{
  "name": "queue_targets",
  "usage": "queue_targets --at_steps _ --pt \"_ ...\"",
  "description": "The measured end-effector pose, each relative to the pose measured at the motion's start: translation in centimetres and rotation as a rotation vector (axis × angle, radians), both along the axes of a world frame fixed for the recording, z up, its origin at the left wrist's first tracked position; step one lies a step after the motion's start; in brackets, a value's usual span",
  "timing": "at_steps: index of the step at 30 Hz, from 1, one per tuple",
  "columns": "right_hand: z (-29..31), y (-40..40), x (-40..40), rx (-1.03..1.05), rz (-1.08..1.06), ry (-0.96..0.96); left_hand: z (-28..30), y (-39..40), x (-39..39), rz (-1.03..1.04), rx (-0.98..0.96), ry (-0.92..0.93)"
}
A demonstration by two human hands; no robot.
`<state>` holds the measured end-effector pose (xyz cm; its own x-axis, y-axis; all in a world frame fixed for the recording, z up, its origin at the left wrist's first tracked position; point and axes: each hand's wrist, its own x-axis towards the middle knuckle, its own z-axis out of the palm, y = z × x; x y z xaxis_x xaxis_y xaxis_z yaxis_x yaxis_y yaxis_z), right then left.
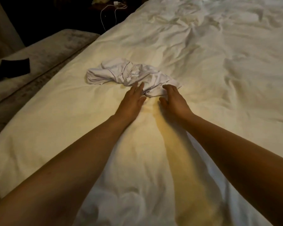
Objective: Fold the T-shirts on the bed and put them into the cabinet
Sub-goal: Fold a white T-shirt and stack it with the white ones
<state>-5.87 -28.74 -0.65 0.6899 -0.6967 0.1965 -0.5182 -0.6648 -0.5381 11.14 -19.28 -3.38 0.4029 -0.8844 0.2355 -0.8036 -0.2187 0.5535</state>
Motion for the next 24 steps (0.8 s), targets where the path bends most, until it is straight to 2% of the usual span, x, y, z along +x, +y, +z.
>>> queue_targets --at_steps 6,9,14,18,20,24 --pt "-1.3 -0.8 1.3 0.005 0.002 -0.020 0.9 -2.4 1.7 0.049 -0.086 -0.045" --pt "-1.5 -1.1 0.1 -0.069 -0.037 -0.062 1.2 -2.0 1.0 0.073 -0.125 -0.061" --pt "-1.2 -0.5 -5.8 -0.097 -0.127 -0.043 1.0 0.8 -2.6 -0.149 -0.072 -0.164" --pt "0.3 1.9 -11.3 -0.018 -0.168 -0.029 1.9 3.2 -7.4 -0.225 -0.148 -0.190" --pt "0.9 3.7 -14.2 0.034 -0.183 -0.044 2.3 4.5 -10.2 -0.265 -0.160 -0.151" --pt "1.4 8.3 -20.0 0.090 -0.209 -0.070 3.4 7.5 -16.1 -0.209 -0.044 0.127"
